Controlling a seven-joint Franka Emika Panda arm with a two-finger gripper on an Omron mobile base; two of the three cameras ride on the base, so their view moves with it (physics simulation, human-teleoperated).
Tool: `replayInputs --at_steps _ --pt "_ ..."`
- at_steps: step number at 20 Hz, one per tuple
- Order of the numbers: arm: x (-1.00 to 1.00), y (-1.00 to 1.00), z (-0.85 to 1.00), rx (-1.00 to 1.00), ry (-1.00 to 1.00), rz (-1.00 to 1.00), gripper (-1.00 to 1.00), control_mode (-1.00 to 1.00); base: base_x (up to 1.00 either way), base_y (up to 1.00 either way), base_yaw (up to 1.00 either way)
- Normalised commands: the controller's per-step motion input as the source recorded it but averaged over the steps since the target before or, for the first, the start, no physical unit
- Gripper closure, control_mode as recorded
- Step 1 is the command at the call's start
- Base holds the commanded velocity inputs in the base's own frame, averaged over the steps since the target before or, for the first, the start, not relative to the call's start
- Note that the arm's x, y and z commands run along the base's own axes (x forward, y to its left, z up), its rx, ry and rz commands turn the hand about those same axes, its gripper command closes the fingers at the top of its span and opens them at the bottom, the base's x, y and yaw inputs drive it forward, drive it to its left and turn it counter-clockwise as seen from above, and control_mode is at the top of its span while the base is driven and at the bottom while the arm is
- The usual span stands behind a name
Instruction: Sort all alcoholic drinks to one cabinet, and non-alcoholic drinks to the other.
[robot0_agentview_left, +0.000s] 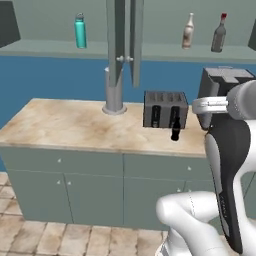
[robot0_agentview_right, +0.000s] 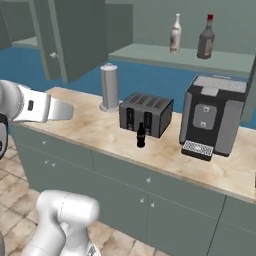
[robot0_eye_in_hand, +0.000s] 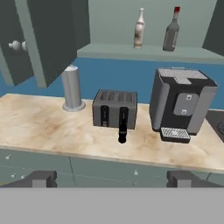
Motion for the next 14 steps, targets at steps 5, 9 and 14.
replayInputs --at_steps 5,9,14 --pt "0.0 0.0 0.0 0.0 0.0 0.0 -1.0 1.0 0.5 -0.54 0.09" --pt "0.0 0.0 0.0 0.0 0.0 0.0 -1.0 1.0 0.5 -0.49 0.08" --pt "0.0 0.0 0.0 0.0 0.0 0.0 -1.0 1.0 0.52 -0.41 0.06"
